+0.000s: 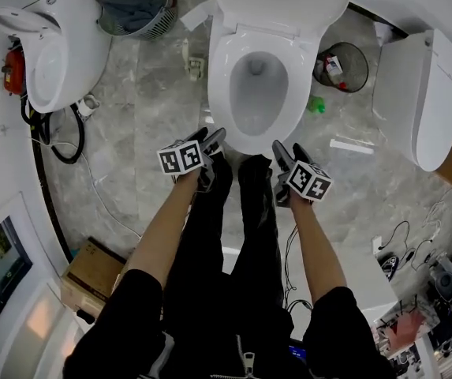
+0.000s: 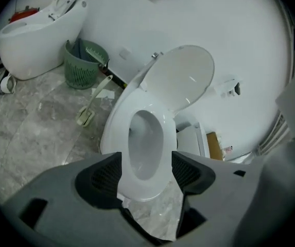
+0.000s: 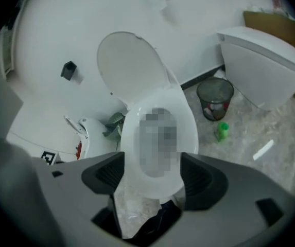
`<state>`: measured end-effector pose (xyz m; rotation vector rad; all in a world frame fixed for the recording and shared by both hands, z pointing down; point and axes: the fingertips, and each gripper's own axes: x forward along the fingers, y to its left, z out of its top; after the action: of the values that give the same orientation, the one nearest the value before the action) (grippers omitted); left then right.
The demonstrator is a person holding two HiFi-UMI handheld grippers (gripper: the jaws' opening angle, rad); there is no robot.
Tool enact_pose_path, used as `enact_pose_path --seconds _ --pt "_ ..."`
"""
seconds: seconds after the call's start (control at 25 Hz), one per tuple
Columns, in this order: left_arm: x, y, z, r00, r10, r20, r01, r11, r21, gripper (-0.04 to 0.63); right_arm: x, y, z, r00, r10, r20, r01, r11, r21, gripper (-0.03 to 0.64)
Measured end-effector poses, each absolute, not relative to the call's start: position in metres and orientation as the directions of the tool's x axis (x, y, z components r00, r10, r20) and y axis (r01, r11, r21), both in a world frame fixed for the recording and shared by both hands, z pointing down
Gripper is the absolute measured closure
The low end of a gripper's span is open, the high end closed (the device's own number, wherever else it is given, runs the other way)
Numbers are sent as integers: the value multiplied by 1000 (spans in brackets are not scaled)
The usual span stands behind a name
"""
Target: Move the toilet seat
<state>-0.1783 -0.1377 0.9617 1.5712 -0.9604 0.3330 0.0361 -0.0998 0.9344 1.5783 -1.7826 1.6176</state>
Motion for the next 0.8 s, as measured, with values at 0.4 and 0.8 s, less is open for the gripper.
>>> enact_pose_path --seconds 0.4,0.8 --pt "-175 -113 1071 624 -325 710 -681 220 699 272 40 -71 1059 -366 -423 829 -719 -437 -540 276" --pt "-156 -113 1090 630 -312 711 -643 302 703 287 33 -78 1090 -420 -389 820 -609 -549 -572 292"
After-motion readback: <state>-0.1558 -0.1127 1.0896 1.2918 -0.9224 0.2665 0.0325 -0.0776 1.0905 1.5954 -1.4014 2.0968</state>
